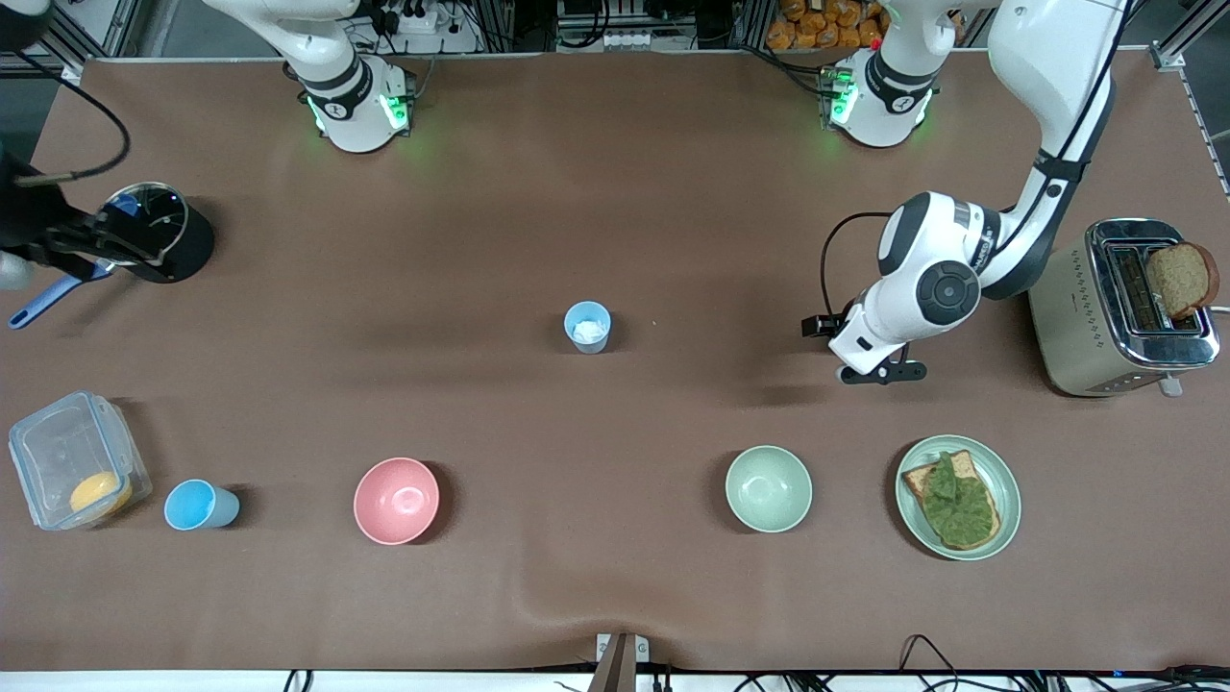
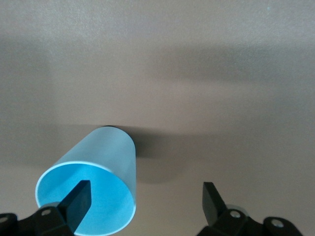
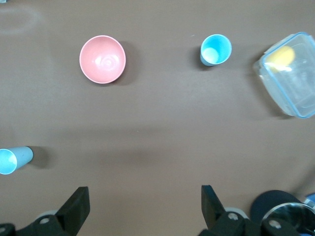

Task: Stack blue cups with both arms
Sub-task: 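Grasp the blue cup by the toaster with the left gripper and lift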

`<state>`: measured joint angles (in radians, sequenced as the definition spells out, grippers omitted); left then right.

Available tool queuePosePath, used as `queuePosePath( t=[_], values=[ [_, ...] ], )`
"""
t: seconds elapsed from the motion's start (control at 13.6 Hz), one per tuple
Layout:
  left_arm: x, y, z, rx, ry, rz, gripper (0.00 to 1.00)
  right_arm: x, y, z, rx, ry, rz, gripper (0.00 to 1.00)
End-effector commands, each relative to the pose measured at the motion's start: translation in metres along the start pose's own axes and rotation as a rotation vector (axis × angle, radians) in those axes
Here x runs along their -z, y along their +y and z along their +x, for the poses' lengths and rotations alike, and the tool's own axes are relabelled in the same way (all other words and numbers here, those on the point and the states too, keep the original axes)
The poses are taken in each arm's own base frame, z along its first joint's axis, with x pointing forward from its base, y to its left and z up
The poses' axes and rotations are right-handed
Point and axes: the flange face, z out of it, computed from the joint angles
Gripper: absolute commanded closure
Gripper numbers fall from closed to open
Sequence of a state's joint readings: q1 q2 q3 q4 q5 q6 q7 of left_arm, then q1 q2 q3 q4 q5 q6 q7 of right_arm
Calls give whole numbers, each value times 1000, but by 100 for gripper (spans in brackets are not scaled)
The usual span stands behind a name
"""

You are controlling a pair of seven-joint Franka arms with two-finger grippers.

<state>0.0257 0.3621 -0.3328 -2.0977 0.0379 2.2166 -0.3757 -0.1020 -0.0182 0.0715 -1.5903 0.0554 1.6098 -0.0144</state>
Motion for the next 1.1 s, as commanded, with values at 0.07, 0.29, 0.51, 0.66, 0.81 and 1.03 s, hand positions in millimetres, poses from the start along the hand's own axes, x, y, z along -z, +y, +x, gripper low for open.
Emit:
queuePosePath(
  t=[0.07, 0.29, 0.51, 0.66, 0.81, 1.03],
  values=[
    [-9, -4, -7, -16, -13, 18, 68, 15, 8, 7, 12, -30, -31, 0],
    [-11, -6, -11, -17, -19, 27, 100, 15, 12, 6, 18, -40, -98, 0],
    [-2, -9, -11, -8, -9, 30, 100, 11, 11, 4, 19, -66, -97, 0],
    [10, -17, -6, 8, -1, 33, 100, 10, 7, 4, 23, -70, -94, 0],
    [34, -13, -8, 11, 47, 33, 100, 8, 2, 4, 30, -75, -86, 0],
    [84, 10, -24, -38, 142, 38, 100, 7, 3, 4, 28, -82, -82, 0]
  ],
)
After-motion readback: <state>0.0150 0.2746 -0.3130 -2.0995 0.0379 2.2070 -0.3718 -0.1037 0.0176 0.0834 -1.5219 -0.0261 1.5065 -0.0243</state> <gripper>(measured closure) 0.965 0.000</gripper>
